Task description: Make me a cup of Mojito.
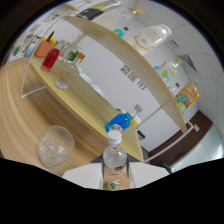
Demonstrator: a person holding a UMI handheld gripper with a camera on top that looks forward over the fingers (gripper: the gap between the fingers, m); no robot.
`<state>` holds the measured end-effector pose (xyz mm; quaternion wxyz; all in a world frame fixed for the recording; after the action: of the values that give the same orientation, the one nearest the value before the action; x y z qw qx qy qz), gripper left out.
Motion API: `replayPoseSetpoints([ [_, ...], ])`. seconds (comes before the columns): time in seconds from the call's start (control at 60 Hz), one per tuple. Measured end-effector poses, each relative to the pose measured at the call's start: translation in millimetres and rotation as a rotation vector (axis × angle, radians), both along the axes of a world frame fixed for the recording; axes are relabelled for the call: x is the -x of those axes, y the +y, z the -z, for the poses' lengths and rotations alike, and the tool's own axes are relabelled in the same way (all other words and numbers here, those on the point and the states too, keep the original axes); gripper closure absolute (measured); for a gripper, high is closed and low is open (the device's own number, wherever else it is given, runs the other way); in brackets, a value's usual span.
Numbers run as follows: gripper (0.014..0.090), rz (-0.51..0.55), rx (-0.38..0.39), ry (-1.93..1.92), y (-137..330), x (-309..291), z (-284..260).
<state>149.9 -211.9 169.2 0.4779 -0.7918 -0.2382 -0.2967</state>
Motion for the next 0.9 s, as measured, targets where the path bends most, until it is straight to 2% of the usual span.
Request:
replayPoseSetpoints([
  [0.2,0.0710,-0.179,-0.008,-0.565,11.3,10.3,-23.8],
  [0.35,0.0711,-0.281,0.014,-0.894,16.3,24.5,-31.8],
  [0.633,0.0712,-0.383,0.127,-1.339,17.8,39.5,-24.9],
  [0.9,0.0708,-0.410,0.121,-1.363,16.0,44.6,-31.2],
])
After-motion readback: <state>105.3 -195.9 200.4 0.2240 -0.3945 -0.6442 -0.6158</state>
